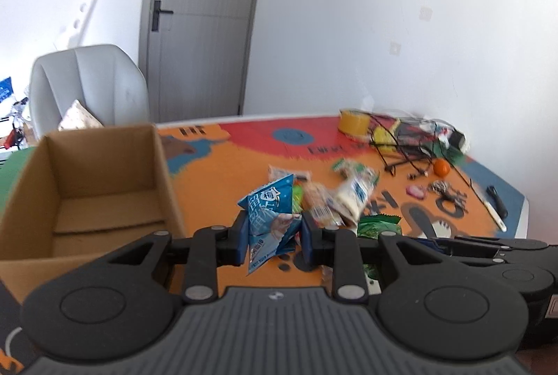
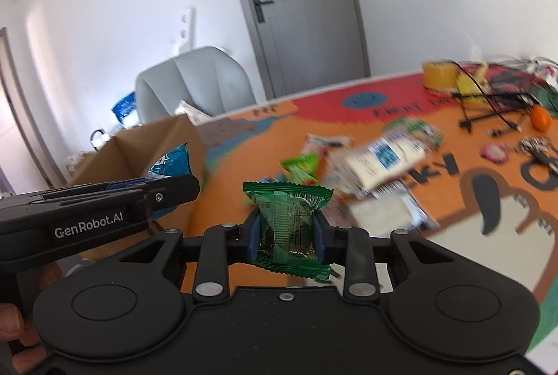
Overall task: Organize snacks
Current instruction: 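Carry both snacks over the cardboard box and open both grippers to drop them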
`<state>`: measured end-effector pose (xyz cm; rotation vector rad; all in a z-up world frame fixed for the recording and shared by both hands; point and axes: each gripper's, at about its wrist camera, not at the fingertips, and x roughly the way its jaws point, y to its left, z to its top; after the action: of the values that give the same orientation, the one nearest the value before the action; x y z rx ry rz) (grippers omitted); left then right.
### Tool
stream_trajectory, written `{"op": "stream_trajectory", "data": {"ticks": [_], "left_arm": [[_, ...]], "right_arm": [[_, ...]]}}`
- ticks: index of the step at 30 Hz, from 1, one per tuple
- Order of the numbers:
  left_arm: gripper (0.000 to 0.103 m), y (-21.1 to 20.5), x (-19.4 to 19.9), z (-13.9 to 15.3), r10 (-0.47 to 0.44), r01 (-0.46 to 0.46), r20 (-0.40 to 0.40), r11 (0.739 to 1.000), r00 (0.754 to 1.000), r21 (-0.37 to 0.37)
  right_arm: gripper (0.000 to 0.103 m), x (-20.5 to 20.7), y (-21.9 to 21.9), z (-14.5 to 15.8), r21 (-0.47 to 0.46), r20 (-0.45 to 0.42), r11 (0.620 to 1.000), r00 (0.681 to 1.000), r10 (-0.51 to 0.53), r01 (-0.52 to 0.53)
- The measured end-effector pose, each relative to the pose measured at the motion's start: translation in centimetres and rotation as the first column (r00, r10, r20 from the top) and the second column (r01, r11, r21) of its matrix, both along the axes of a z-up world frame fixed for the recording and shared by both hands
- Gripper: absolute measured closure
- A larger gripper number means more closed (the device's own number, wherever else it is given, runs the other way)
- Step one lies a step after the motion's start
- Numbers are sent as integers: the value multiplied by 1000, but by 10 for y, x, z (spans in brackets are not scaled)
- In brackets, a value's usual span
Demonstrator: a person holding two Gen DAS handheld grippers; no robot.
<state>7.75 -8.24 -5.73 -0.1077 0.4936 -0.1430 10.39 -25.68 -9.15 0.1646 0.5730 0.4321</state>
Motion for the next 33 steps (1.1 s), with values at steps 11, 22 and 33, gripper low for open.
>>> {"op": "stream_trajectory", "data": {"ticks": [11, 22, 33], "left_arm": [[75, 36, -18, 26, 77, -76, 63, 997, 995, -11], [75, 87, -23, 29, 203, -201, 70, 979, 977, -30], [75, 138, -14, 16, 292, -290, 17, 955, 956, -63]], "right_arm": [[72, 1, 35, 17, 9, 51, 997, 996, 79, -79], [72, 4, 80, 25, 10, 85, 985, 982, 171, -172], [72, 26, 111, 32, 19, 88, 979, 976, 199, -201]]}}
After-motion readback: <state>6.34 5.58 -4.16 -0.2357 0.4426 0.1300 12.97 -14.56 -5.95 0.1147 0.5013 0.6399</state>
